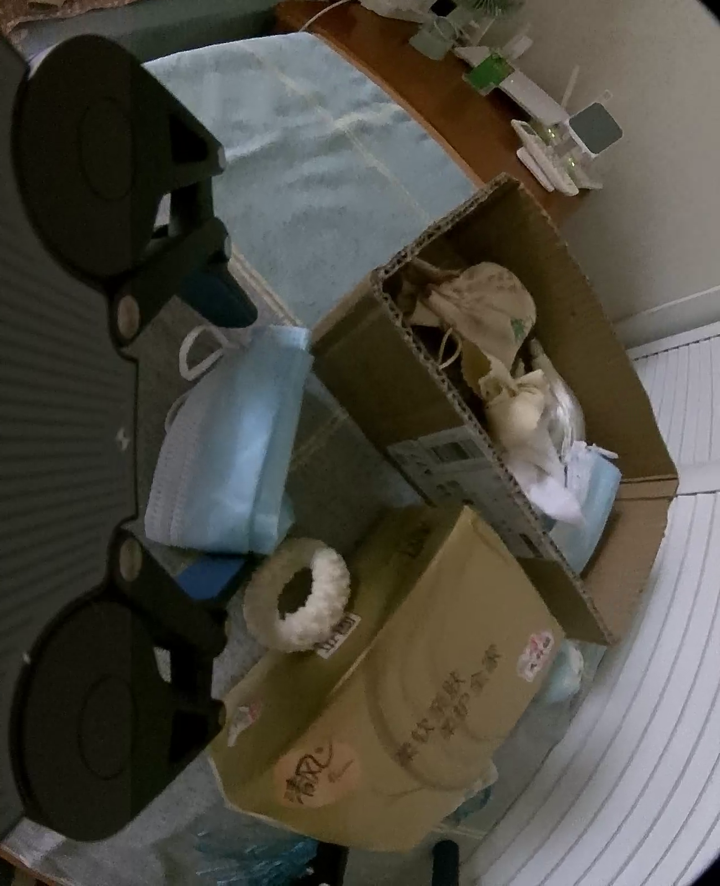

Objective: Organize soft objects
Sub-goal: 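Grasp the blue face mask with the left tool while the right tool approaches the pouch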

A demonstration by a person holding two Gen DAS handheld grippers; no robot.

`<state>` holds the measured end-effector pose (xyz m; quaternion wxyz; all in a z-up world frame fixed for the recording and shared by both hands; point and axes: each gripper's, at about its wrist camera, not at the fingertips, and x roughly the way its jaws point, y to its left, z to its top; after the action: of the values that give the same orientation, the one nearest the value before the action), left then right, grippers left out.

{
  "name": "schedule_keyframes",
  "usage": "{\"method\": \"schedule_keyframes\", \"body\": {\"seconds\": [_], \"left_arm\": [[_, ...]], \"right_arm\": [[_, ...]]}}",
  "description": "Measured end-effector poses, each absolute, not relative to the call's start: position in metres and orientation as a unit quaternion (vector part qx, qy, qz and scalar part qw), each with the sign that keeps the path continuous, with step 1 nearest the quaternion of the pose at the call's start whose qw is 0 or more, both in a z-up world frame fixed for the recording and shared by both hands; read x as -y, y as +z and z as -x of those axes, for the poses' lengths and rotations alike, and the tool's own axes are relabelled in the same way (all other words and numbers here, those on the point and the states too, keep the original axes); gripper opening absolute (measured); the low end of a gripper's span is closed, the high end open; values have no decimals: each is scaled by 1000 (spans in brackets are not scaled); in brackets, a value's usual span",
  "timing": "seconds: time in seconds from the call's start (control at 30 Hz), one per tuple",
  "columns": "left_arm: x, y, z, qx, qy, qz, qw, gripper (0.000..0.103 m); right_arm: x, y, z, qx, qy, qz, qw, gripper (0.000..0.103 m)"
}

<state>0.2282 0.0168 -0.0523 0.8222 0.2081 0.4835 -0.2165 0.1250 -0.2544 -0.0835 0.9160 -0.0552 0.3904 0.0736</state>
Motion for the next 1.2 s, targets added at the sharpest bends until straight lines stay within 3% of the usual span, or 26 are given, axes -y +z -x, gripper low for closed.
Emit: {"method": "schedule_keyframes", "body": {"seconds": [0.5,0.63,1.0,1.07,1.2], "left_arm": [[-17,-52,-229,-480,-218,-210,823,86],[-17,-52,-228,-481,-217,-208,824,86],[-15,-50,-228,-476,-218,-211,825,85],[-16,-50,-228,-476,-220,-212,825,83],[-17,-49,-229,-477,-224,-208,824,78]], "right_arm": [[265,-75,-135,-388,4,74,919,101],[258,-67,-134,-373,26,69,925,85],[244,-71,-152,-378,54,55,922,69],[243,-73,-153,-383,54,57,920,60],[241,-73,-154,-386,53,59,919,51]]}}
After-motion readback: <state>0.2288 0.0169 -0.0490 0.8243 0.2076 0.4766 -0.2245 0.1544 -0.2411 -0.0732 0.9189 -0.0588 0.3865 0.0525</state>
